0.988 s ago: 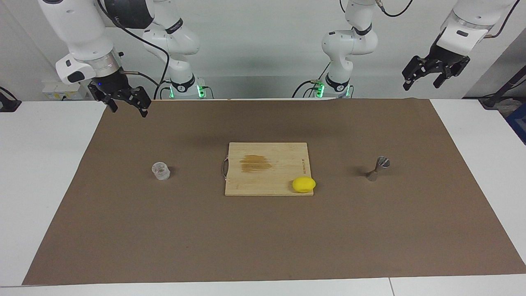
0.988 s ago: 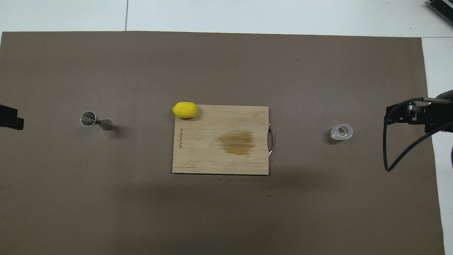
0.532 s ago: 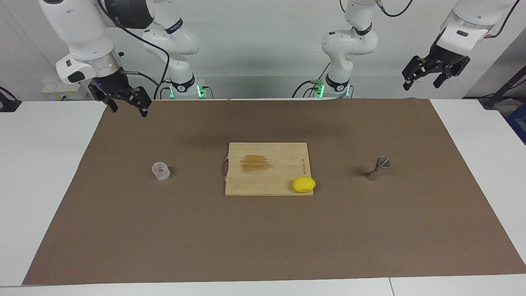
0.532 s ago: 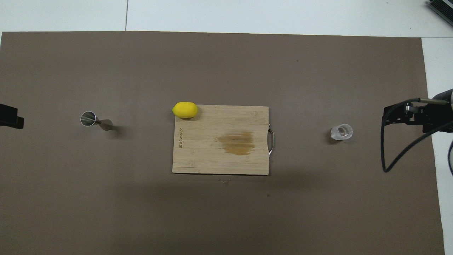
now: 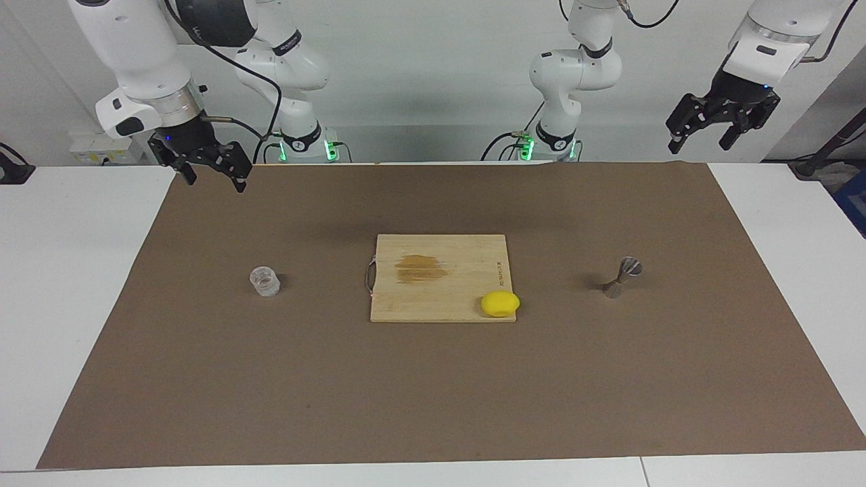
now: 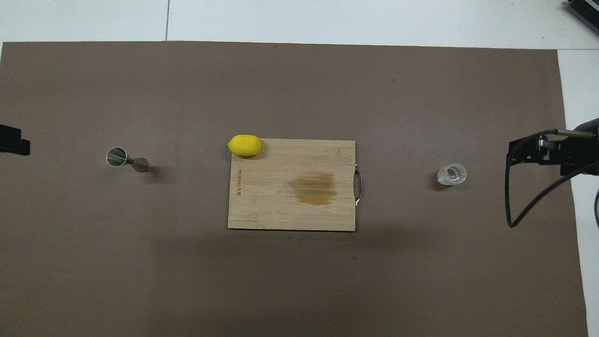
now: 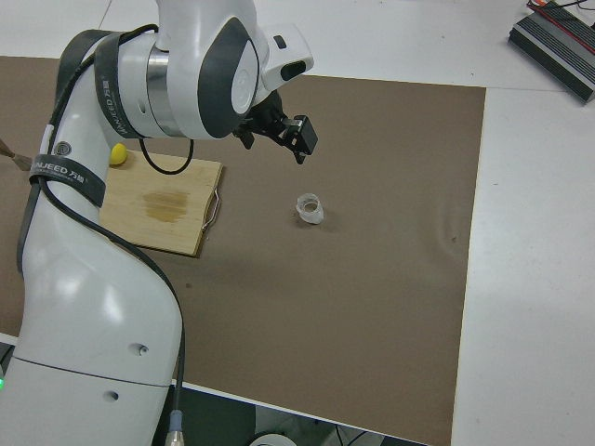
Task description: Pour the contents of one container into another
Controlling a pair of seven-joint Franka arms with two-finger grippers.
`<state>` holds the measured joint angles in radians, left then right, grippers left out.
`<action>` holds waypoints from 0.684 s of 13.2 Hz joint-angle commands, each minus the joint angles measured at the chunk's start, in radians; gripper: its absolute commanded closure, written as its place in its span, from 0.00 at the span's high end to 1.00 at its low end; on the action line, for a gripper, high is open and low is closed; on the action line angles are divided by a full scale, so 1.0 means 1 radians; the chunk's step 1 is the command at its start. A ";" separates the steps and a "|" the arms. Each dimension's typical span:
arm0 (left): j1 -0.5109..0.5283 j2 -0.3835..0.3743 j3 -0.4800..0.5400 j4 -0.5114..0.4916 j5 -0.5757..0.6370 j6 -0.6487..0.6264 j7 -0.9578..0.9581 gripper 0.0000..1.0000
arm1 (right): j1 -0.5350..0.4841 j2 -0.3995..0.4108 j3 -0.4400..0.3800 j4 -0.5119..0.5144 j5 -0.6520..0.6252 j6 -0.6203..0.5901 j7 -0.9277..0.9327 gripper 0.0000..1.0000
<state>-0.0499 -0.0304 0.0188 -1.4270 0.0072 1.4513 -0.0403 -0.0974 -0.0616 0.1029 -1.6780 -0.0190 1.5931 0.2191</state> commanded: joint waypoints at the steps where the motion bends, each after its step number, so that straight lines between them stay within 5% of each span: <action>1: -0.011 -0.046 0.012 -0.093 -0.009 0.086 -0.001 1.00 | -0.010 -0.026 0.004 -0.029 0.011 0.021 0.006 1.00; 4: -0.021 -0.097 0.010 -0.188 -0.009 0.126 -0.013 1.00 | 0.001 -0.027 0.004 -0.032 0.013 0.016 -0.006 1.00; 7: -0.021 -0.089 0.006 -0.164 -0.009 0.057 -0.018 1.00 | 0.004 -0.027 0.006 -0.032 0.010 0.013 -0.007 1.00; 9: -0.024 -0.083 0.001 -0.167 -0.009 0.147 -0.016 1.00 | 0.002 -0.030 0.006 -0.034 0.010 0.011 -0.012 1.00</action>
<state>-0.0564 -0.0954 0.0141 -1.5653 0.0064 1.5345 -0.0417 -0.0910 -0.0621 0.1071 -1.6782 -0.0181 1.5931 0.2191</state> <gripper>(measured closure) 0.000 0.000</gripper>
